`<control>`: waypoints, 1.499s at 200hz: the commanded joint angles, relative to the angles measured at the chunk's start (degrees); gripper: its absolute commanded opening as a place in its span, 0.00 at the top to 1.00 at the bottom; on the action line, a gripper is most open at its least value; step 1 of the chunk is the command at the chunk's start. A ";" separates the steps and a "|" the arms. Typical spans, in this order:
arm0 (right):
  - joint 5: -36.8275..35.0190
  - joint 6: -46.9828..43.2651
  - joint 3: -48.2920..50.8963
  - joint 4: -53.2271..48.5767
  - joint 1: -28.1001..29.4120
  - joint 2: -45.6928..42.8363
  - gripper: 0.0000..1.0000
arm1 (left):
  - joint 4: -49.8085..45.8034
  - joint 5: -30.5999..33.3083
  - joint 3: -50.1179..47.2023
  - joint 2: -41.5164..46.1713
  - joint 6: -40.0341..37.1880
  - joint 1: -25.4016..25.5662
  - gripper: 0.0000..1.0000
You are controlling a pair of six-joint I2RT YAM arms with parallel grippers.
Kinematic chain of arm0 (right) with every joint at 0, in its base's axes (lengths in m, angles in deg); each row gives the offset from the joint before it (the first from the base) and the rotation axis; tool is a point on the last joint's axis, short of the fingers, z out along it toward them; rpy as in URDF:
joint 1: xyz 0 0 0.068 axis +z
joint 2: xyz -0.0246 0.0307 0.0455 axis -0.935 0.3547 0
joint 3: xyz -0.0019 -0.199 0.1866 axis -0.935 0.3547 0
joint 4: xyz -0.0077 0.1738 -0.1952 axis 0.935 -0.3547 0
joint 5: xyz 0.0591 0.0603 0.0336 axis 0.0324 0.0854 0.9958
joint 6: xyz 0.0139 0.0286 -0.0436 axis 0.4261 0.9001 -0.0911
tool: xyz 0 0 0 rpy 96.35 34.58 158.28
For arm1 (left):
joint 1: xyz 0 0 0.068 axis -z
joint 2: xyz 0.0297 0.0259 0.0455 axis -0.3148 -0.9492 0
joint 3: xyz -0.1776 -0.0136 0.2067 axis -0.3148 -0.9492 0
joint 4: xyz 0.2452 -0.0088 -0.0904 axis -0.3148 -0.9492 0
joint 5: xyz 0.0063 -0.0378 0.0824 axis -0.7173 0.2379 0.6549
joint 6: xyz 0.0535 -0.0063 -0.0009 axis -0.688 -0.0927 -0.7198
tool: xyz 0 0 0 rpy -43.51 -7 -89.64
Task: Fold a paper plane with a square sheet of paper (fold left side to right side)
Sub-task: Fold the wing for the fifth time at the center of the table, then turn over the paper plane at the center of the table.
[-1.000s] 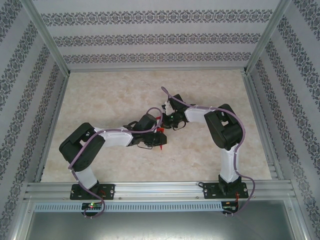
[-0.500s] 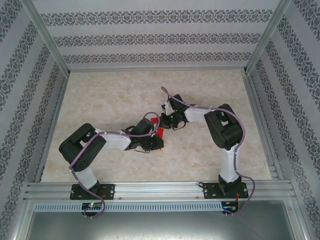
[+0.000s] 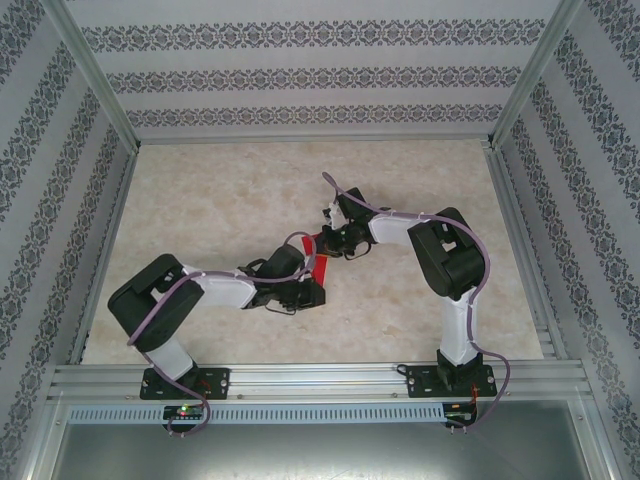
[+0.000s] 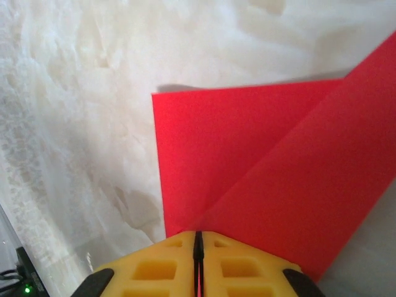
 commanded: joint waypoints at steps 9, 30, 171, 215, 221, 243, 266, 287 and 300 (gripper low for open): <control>-1.01 0.24 -3.83 -0.30 -0.75 -2.22 0.82 | -3.53 1.32 1.02 8.21 -2.21 0.35 0.80; -2.58 -0.47 -4.42 -1.64 -1.46 -5.99 0.71 | -9.63 6.91 1.75 15.00 -4.66 -0.45 0.77; -37.00 3.90 2.67 -18.62 12.82 -13.30 0.40 | -33.33 42.04 5.99 32.95 -7.58 -5.54 0.41; -36.64 2.94 1.20 -18.93 13.69 -10.73 0.78 | -34.00 42.37 5.61 34.01 -7.10 -5.60 0.40; -36.45 2.63 1.24 -18.73 13.81 -11.35 0.86 | -34.20 42.57 5.67 34.13 -7.16 -5.62 0.40; -35.45 0.95 2.35 -17.83 14.13 -15.12 1.00 | -34.71 42.88 6.10 34.12 -7.46 -5.63 0.39; -29.91 -0.56 6.41 -12.98 13.42 -20.45 1.00 | -34.91 43.09 6.38 34.23 -7.72 -5.63 0.39; -21.53 0.59 11.42 -6.08 11.23 -23.72 1.00 | -35.17 43.30 6.43 34.22 -7.80 -5.63 0.39; -17.64 2.00 14.45 -2.06 9.87 -24.33 1.00 | -35.18 43.24 6.34 34.30 -7.64 -5.63 0.39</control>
